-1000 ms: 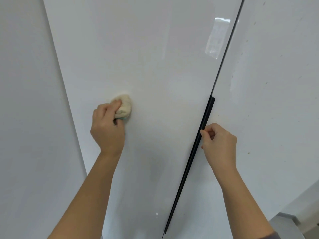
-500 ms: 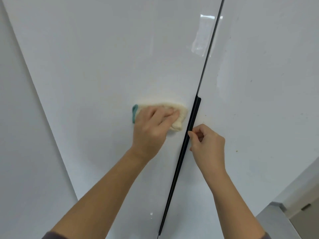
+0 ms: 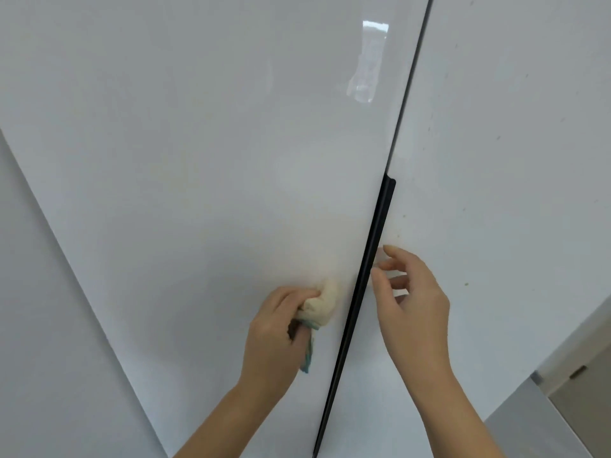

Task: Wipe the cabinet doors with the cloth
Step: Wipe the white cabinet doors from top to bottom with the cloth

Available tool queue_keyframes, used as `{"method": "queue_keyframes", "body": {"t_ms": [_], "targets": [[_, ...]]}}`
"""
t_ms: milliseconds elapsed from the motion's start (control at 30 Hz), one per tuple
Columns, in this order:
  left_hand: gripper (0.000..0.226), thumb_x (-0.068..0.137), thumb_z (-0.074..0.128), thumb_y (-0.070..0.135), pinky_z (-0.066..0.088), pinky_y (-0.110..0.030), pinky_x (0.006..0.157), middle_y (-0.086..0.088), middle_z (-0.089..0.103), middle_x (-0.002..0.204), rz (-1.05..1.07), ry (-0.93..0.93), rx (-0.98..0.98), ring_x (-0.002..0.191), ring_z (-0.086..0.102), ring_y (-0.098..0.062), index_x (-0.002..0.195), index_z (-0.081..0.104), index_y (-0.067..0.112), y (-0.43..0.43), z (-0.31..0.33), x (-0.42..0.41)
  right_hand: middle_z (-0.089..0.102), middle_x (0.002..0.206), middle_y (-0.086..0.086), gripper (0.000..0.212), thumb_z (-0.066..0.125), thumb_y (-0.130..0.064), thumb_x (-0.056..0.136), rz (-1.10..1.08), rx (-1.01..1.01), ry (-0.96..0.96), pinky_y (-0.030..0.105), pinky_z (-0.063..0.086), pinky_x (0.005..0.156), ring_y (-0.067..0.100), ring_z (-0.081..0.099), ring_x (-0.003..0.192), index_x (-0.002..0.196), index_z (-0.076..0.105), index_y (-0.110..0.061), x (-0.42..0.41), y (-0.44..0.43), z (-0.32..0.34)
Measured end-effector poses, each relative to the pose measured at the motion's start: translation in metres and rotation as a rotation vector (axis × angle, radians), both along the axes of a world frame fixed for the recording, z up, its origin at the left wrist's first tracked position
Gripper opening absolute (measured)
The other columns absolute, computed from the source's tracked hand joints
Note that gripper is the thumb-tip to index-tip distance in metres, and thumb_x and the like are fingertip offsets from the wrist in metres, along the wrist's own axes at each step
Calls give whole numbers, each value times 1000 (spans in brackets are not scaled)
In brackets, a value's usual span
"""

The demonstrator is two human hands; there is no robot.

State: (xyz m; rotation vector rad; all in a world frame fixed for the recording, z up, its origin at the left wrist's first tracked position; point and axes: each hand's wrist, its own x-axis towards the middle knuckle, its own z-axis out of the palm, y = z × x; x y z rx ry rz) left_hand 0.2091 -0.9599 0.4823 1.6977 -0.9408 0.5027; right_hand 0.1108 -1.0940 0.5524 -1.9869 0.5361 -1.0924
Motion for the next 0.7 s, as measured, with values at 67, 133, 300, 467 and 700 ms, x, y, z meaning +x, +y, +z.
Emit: {"method": "queue_keyframes", "body": {"t_ms": [67, 133, 300, 467, 700], "targets": [[38, 82, 63, -6, 47, -16, 69, 10, 64, 96, -90, 282, -124, 86, 62, -9, 96, 64, 29, 7, 14, -1, 64, 102, -15, 25, 61, -14, 93, -8, 30, -84, 9, 45, 68, 3, 59, 89, 113, 61, -30, -5, 14, -10], [21, 83, 68, 8, 47, -15, 66, 8, 65, 88, -150, 432, -200, 79, 61, -6, 92, 62, 26, 13, 14, 3, 66, 101, -16, 23, 60, -14, 93, 9, 37, -119, 9, 45, 71, 2, 60, 92, 109, 62, -31, -4, 24, -29], [26, 82, 66, -10, 52, -17, 69, 6, 71, 81, -353, 599, -370, 79, 66, -5, 93, 65, 13, 19, -11, 13, 70, 100, -20, 19, 62, -21, 93, 189, 152, -131, 10, 47, 78, -1, 63, 95, 107, 66, -33, 13, 43, -82], [26, 63, 72, 10, 55, -20, 73, 1, 76, 92, -515, 617, -613, 89, 71, -11, 85, 76, 22, 28, -60, 25, 73, 97, -9, 24, 69, -40, 81, 467, 139, -59, 27, 53, 79, 10, 67, 89, 105, 71, -37, 28, 50, -148], [58, 58, 79, 26, 55, -21, 72, -2, 74, 97, -557, 427, -279, 90, 70, -15, 112, 63, 15, 61, -128, 58, 69, 72, -6, 13, 69, -30, 70, 424, -38, -103, 21, 48, 58, 12, 61, 64, 83, 71, -33, 42, 38, -214]]}}
